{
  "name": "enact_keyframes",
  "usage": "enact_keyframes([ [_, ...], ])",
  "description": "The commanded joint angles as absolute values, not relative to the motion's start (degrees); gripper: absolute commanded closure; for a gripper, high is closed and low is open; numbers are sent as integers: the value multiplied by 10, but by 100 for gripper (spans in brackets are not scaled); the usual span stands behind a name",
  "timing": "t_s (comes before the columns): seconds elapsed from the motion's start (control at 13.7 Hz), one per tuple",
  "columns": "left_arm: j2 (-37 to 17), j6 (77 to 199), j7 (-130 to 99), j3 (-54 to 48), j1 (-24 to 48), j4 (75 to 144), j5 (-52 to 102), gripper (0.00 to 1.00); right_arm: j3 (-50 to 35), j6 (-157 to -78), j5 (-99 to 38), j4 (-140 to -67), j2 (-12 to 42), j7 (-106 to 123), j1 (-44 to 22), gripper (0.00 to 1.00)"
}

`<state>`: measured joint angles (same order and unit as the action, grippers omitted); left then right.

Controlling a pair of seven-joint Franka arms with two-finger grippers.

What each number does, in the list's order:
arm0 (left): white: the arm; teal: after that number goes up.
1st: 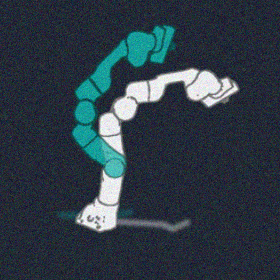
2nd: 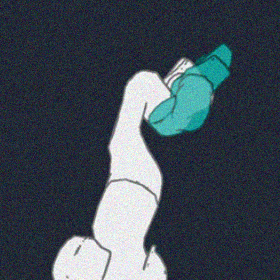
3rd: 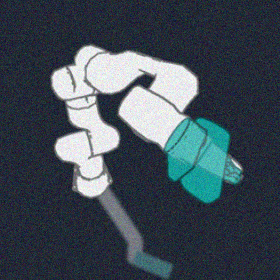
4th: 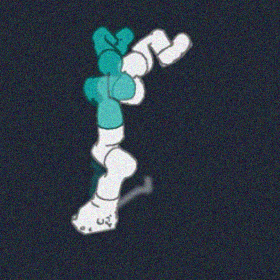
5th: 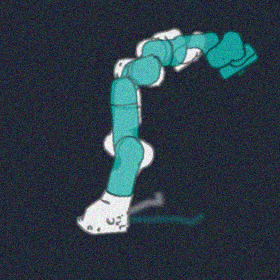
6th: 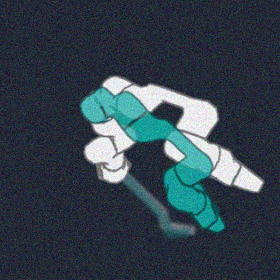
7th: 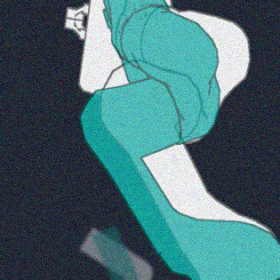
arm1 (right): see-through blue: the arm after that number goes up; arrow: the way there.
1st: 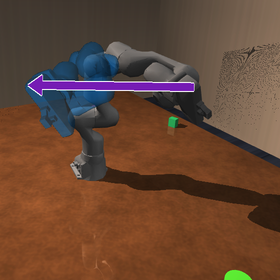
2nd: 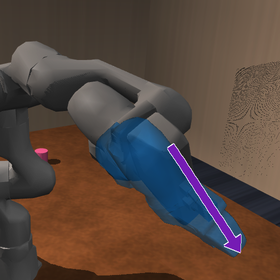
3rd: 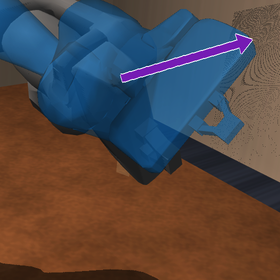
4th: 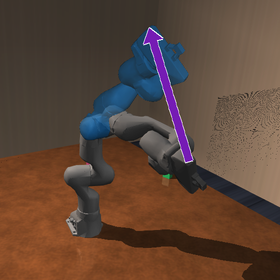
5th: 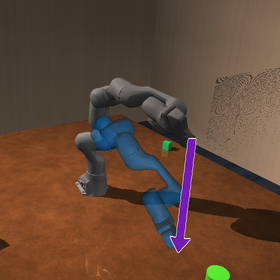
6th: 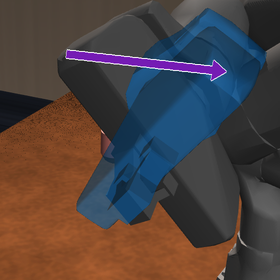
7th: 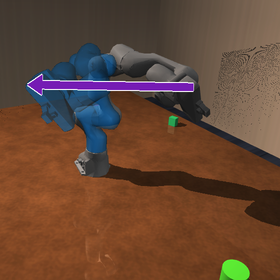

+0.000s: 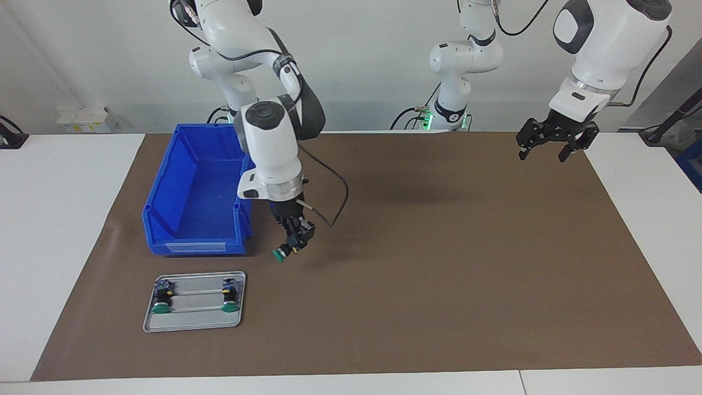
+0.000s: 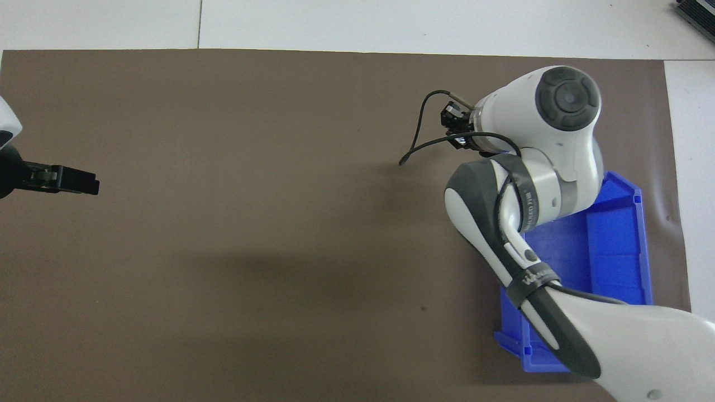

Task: Place and press button with both arms
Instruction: 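Reach the right gripper to the silver tray and grasp a green button, then carry the button with the right gripper to mid-table and set it down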

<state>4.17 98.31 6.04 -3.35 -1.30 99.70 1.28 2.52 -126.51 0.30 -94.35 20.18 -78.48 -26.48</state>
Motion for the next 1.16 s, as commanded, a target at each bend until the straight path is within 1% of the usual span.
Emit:
enact_keyframes([
  [0.0,53,983,54,-36,-18,1006,6,0,28,-1255,7,-933,204,-956,-317,100],
  [0.22,53,983,54,-36,-18,1007,6,0,28,-1244,15,-929,210,-1087,-371,100],
  [0.29,53,983,54,-36,-18,1007,6,0,28,-1233,23,-917,219,-1111,-387,100],
  [0.36,53,983,54,-36,-18,1007,6,0,26,-1217,28,-894,235,-1137,-394,100],
  [0.51,53,983,54,-36,-18,1007,6,0,26,-1211,29,-851,277,-1199,-411,100],
  [0.66,53,983,54,-36,-18,1007,6,0,28,-1210,30,-825,307,-1242,-435,100],
  [1.02,53,983,54,-36,-18,1007,6,0,25,-1237,26,-819,344,-1328,-468,100],
  [1.09,53,983,54,-36,-18,1007,6,0,25,-1258,22,-819,348,-1337,-475,100],
])
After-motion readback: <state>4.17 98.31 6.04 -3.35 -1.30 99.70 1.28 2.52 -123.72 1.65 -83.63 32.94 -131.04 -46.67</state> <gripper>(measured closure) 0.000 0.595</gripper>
